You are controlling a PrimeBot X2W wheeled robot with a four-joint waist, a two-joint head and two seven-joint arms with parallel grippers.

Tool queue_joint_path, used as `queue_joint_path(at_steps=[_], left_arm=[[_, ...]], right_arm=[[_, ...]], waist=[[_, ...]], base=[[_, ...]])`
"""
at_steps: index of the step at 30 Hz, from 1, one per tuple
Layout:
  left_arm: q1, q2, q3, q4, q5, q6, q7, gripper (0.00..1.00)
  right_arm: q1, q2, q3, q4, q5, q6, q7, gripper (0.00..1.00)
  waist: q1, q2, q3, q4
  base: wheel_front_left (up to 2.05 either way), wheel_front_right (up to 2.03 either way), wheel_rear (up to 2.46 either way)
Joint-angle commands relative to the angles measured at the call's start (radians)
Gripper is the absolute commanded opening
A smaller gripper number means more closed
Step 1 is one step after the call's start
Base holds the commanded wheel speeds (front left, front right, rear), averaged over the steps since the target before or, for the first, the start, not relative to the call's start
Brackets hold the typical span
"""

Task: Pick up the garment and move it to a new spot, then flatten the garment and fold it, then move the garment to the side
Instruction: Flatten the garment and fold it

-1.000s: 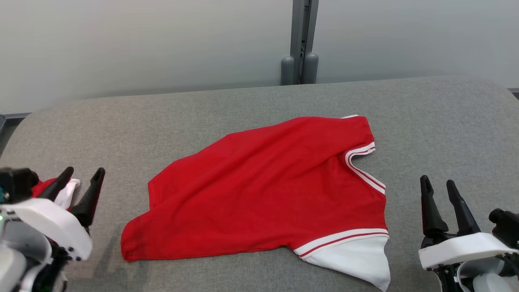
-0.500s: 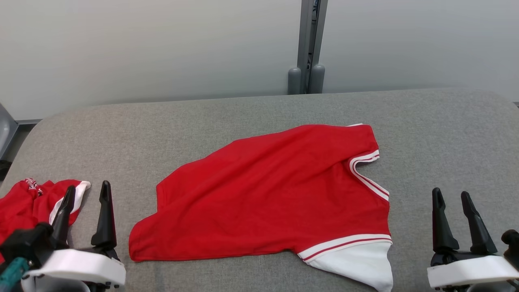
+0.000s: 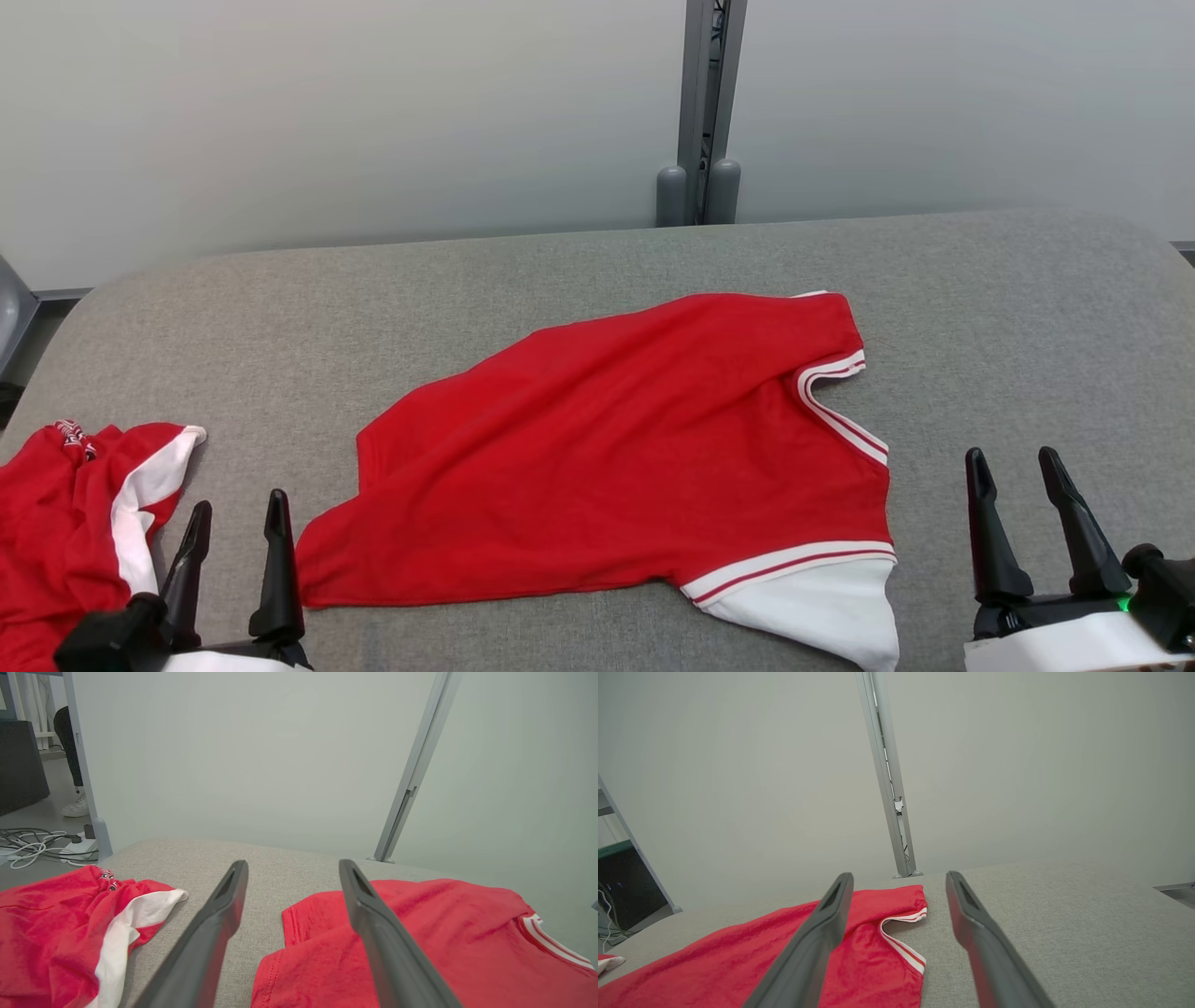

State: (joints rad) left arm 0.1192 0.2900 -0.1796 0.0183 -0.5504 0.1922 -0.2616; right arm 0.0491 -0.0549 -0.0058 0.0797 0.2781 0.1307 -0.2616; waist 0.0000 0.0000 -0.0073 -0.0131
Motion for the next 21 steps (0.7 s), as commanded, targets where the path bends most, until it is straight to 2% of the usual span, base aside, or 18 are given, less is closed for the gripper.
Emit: queue_joint_path(at_steps=[1, 10, 21], left_arm=[[0.005, -0.015, 0.019, 0.013, 0.020, -0.021, -0.004, 1.00], [-0.007, -0.077, 0.081, 0.053, 0.091, -0.101, -0.005, 1.00], [-0.012, -0.126, 0.125, 0.084, 0.144, -0.152, -0.005, 1.00]], right_arm=[[-0.004, -0.004, -0.003, -0.001, -0.010, 0.000, -0.005, 1.00], [-0.008, -0.001, 0.001, 0.012, -0.016, 0.000, -0.005, 1.00], [-0.006, 0.000, 0.005, 0.015, -0.017, 0.000, -0.005, 1.00]], waist=[[0.0000, 0.0000, -0.001, 0.001], [0.0000, 0.0000, -0.004, 0.002], [0.0000, 0.0000, -0.004, 0.009]], base=[[0.00, 0.00, 0.00], [0.00, 0.00, 0.00], [0.00, 0.00, 0.00]])
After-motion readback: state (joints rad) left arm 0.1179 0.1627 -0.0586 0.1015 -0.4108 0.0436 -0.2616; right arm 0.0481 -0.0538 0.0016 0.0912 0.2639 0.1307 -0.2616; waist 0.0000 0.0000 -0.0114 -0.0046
